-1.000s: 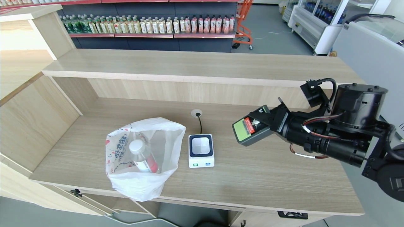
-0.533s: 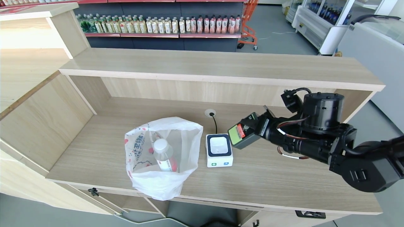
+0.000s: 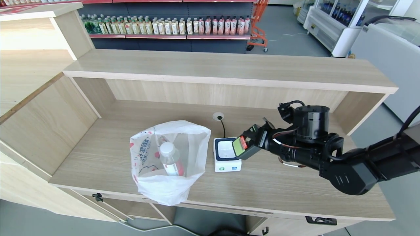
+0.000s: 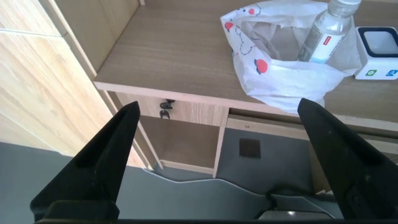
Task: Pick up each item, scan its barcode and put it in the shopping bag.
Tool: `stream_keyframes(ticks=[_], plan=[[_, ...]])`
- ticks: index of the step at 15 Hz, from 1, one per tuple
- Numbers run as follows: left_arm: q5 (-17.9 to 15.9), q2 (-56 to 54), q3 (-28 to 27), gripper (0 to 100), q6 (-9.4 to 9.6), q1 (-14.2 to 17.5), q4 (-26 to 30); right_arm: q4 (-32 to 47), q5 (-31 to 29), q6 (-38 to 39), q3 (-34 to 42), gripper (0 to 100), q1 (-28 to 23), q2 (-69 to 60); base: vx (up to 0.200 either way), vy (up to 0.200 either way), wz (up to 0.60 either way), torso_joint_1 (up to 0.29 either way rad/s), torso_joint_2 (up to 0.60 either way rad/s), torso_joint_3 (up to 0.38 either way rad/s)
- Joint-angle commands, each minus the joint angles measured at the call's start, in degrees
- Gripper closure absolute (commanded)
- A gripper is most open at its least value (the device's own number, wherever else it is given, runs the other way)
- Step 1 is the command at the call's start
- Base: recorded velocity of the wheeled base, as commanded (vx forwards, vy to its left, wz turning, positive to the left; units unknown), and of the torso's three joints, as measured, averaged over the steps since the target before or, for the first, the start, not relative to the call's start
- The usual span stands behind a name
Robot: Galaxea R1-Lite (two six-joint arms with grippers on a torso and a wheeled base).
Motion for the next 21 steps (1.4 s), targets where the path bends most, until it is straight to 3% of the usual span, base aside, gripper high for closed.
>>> stream_keyframes(ticks=[1,10,17,21], plan=[[0.0,0.0,0.0,0,0.03,0.0,0.0,-0.2,0.1,-0.3,-1.3,100,-0.1,2.5,0.000,0.000,0.00,0.000,0.00,0.000],[0.0,0.0,0.0,0,0.03,0.0,0.0,-0.1,3.7,-1.0,-3.4,100,-0.1,5.2,0.000,0.000,0.00,0.000,0.00,0.000],[0.0,0.0,0.0,0,0.03,0.0,0.1,-0.3,11.9,-8.5,-3.9,100,-1.6,5.8,0.000,0.000,0.00,0.000,0.00,0.000],[0.0,0.0,0.0,0,0.03,0.0,0.0,-0.4,13.3,-11.4,-5.2,100,-3.4,7.8,0.000,0.000,0.00,0.000,0.00,0.000]])
